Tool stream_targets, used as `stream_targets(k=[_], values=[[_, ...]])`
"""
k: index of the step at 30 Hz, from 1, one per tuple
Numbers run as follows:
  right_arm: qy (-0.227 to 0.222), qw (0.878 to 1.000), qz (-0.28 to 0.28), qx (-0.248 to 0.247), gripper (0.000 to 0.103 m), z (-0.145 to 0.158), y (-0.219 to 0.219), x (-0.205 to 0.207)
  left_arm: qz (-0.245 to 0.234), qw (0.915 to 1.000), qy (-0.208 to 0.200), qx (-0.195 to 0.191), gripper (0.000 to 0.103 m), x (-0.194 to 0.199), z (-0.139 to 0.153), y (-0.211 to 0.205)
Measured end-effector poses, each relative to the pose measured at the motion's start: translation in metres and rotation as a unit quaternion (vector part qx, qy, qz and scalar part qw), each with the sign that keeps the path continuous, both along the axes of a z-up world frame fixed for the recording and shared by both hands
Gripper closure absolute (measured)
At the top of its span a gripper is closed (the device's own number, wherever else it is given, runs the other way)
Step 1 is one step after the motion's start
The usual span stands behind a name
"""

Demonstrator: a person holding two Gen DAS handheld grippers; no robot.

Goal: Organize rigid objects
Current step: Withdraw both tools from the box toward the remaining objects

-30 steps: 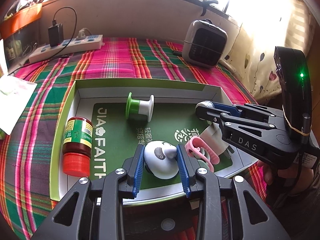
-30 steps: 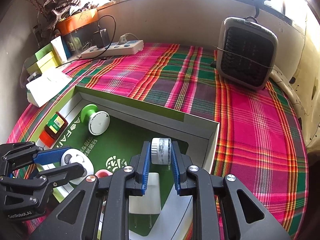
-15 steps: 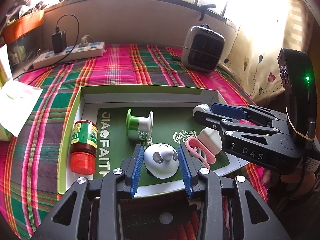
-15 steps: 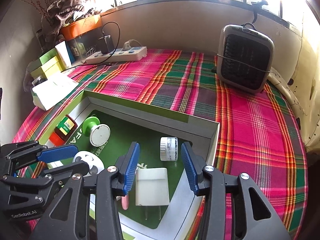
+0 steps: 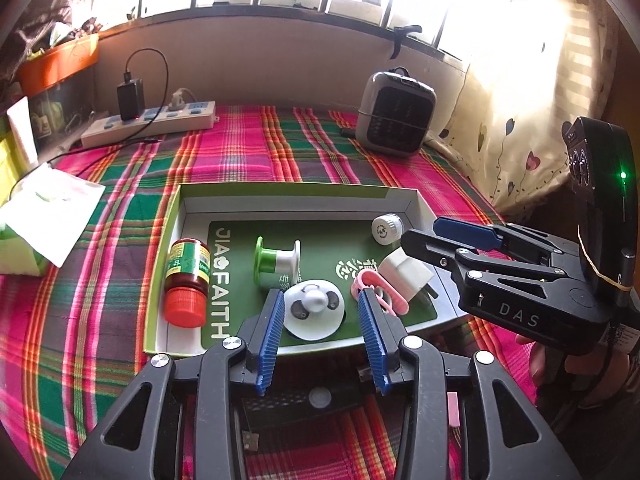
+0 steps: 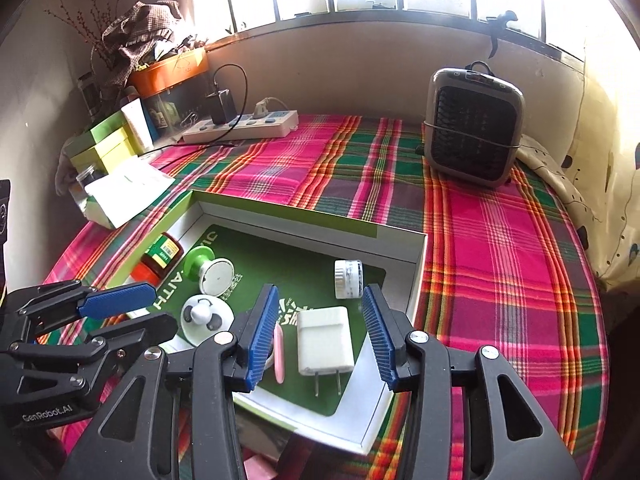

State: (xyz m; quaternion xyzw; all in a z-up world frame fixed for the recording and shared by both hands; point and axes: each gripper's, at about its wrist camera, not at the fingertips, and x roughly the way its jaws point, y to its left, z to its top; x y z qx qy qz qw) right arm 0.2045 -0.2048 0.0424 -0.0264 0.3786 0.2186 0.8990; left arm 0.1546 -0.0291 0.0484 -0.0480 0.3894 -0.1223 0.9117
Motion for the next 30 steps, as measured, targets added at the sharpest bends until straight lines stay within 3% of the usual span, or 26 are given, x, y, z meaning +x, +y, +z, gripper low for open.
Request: stream_targets(k=[16, 30], values=[[-0.021, 1.000, -0.019, 0.011, 0.058, 0.009, -0.011, -0.051, 0.023, 0.9996, -0.018, -0.006, 0.064, -0.039, 0.013, 0.020], [0.024, 0.999, -0.036, 0.012, 0.054, -0.012, -0.016, -0.087, 0.073, 0.9966, -0.005, -0.038, 0.063, -0.056, -0.002, 0.074]])
